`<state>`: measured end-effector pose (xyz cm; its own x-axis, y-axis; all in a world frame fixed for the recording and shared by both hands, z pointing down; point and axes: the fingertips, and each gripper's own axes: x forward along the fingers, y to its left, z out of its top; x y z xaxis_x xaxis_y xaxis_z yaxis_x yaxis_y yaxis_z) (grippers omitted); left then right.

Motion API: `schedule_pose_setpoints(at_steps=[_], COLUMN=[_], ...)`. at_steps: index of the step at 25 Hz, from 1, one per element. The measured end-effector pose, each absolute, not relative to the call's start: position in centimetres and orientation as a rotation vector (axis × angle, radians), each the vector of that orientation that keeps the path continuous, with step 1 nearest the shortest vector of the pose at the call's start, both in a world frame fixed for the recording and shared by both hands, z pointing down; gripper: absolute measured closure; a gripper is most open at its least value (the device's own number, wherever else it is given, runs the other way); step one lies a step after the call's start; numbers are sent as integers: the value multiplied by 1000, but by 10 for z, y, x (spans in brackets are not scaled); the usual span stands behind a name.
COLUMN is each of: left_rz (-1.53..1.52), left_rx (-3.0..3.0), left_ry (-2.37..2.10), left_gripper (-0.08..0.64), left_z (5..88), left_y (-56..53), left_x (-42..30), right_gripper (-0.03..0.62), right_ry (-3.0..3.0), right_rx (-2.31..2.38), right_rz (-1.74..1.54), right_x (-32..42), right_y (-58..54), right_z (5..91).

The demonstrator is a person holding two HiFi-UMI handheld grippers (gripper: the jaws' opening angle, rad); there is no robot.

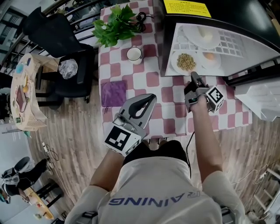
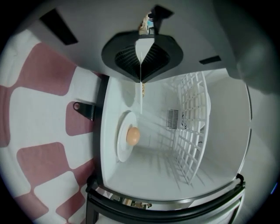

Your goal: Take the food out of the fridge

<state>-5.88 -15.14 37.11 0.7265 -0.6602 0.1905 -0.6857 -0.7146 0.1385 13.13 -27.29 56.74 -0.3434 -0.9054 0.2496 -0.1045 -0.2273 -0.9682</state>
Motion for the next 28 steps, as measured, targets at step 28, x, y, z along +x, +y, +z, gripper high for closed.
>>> schedule_pose_setpoints(at_steps=[28], left_rz=[235], left_rx=[2939], left_ry=[-301], left_gripper=[555], left_z=[387], left_y=[-91], left_x=[130], right_gripper=[566], right_ry=[944], right_rx=[-1474], right_rz=[-1287], right_x=[322], right_y=[-5], right_z=[565])
